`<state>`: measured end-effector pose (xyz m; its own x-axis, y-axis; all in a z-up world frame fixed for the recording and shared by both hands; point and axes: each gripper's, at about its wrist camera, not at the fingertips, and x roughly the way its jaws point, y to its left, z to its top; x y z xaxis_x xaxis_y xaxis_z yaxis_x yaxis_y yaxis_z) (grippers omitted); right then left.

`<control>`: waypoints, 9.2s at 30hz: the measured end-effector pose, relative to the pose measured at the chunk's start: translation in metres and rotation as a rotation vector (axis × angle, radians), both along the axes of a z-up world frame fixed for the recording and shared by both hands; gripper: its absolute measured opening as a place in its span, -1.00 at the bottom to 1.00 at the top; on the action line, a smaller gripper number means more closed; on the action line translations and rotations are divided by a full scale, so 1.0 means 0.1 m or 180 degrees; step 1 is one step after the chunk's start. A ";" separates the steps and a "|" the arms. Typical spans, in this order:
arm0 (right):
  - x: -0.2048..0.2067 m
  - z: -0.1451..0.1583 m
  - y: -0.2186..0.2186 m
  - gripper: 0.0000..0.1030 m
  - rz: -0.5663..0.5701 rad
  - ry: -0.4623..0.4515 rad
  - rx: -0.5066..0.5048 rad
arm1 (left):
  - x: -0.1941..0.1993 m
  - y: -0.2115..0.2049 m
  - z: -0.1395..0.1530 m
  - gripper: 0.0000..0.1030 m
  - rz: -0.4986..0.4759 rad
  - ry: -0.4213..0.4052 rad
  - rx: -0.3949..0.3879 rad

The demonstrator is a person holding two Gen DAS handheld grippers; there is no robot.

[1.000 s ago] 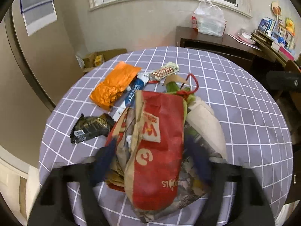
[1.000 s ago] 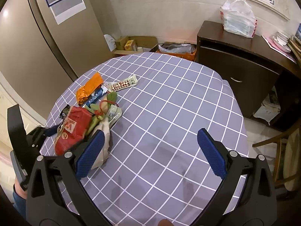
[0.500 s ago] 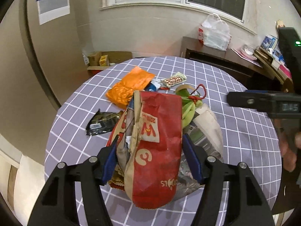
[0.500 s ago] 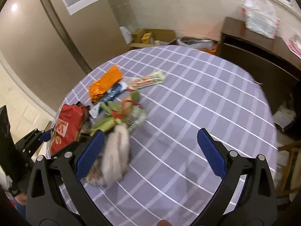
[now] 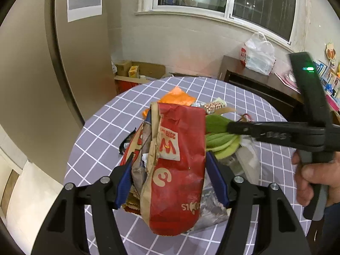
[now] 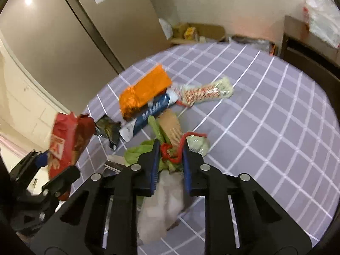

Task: Collect trash
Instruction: 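Grasp the red snack bag with the left tool while the right tool grasps green leaves with red string, then carry both items to the wastebasket and open both tools to drop them, then return both tools to the table above the remaining trash, then grasp the folded newspaper with the right tool while the left tool grasps a green wrapper, then carry both items to the wastebasket and open both tools to drop them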

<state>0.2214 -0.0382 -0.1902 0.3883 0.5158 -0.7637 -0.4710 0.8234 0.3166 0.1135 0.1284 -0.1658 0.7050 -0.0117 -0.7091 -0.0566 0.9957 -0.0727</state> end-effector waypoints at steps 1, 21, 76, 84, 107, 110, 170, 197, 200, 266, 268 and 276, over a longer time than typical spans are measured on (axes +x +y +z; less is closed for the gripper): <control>-0.02 0.07 -0.07 -0.62 -0.0042 -0.0051 0.0032 | 0.01 0.00 0.03 0.23 0.0000 -0.0019 -0.0005; -0.27 0.69 -1.48 -0.63 -0.0743 -0.0400 0.0418 | 0.22 -0.80 0.50 0.23 -0.0459 -0.0360 -0.0045; -1.01 -1.26 -5.02 -0.60 -0.3182 0.0695 0.0719 | 0.80 -4.97 -0.92 0.31 -0.2455 0.0927 0.0162; -1.04 -1.56 -5.10 0.68 -0.3349 0.0917 0.0854 | 0.89 -4.94 -0.91 0.74 -0.2354 0.0877 0.0301; -1.02 -0.17 -4.35 0.88 -0.3066 0.0085 0.0396 | 0.63 -3.81 0.14 0.80 -0.1959 0.0073 -0.0051; -0.97 0.03 -4.13 0.88 -0.2903 -0.0027 0.0356 | 0.59 -3.59 0.28 0.80 -0.1862 -0.0033 -0.0110; -0.61 -0.08 -0.58 -0.56 -0.0041 0.0256 0.0368 | -0.20 0.06 -0.31 0.83 0.0315 0.0172 -0.0110; -0.59 -0.12 -2.19 -0.59 -0.1044 0.0279 0.0863 | 0.80 -1.06 -0.56 0.83 -0.1068 0.0388 0.0640; -0.59 -0.13 -2.20 -0.59 -0.1058 0.0278 0.0888 | 0.80 -1.09 -0.63 0.81 -0.1312 0.0445 0.0816; -1.08 -0.56 -4.93 -0.58 -0.2980 0.0191 0.0411 | 0.75 -4.73 -0.48 -1.00 -0.2771 0.0745 -0.0080; -1.04 -0.68 -4.96 -0.53 -0.3000 0.0267 0.0429 | 0.79 -4.83 -0.60 -0.99 -0.2773 0.0842 -0.0046; -0.99 -1.05 -5.09 0.42 -0.3115 0.0521 0.0656 | 0.88 -4.92 -0.75 0.49 -0.2639 0.0844 0.0162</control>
